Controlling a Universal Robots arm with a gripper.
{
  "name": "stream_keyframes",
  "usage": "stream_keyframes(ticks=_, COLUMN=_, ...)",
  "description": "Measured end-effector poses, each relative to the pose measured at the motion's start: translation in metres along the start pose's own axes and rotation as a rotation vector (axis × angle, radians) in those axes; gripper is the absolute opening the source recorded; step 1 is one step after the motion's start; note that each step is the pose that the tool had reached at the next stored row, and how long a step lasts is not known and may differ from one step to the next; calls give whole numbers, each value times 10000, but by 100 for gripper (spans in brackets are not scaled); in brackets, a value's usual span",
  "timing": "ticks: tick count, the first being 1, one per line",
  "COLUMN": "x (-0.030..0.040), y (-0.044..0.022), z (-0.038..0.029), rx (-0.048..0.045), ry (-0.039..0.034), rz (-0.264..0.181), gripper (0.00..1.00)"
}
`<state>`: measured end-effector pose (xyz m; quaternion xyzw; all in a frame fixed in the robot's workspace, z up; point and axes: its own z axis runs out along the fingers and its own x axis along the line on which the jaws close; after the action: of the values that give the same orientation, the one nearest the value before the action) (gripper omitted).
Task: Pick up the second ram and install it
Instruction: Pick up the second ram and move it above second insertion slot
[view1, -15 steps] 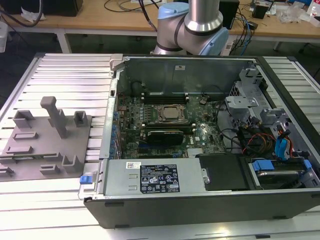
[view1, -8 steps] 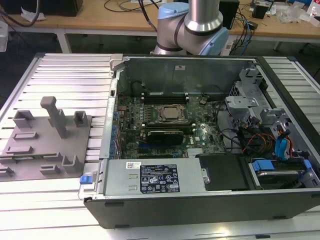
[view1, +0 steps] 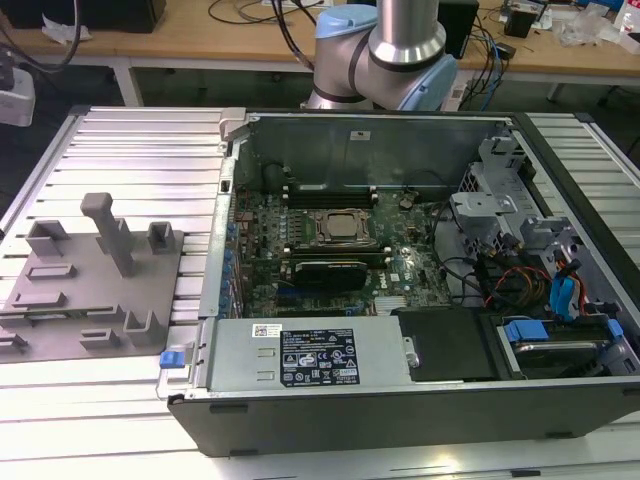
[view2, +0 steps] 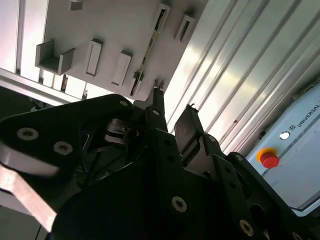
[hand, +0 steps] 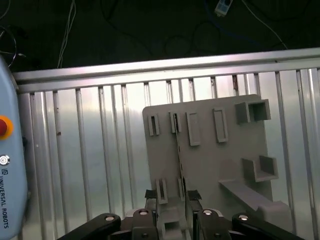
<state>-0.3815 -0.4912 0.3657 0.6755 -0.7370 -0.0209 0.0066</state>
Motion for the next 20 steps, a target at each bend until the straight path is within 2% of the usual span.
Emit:
stream_keyframes(ticks=2, x=0, y=-9, z=25, rx=0, ry=1, rz=-47, gripper=36)
stream_keyframes(ticks=3, x=0, y=-17, z=39, rx=-3, ry=-22, rz=-53, gripper=36)
stream_keyframes(ticks=5, x=-1, y=-25, z=60, rx=-20, ry=-240, rz=-59, gripper=36)
stream_keyframes(ticks=12, x=4, y=-36, z=358, rx=-26, ry=-254, rz=-38, gripper=36)
stream_keyframes(ticks=16, x=7, y=-42, z=484, rx=-28, ry=-253, rz=-38, gripper=36)
stream_keyframes(ticks=20, x=11, y=-49, z=673, rx=-29, ry=-253, rz=-38, gripper=36)
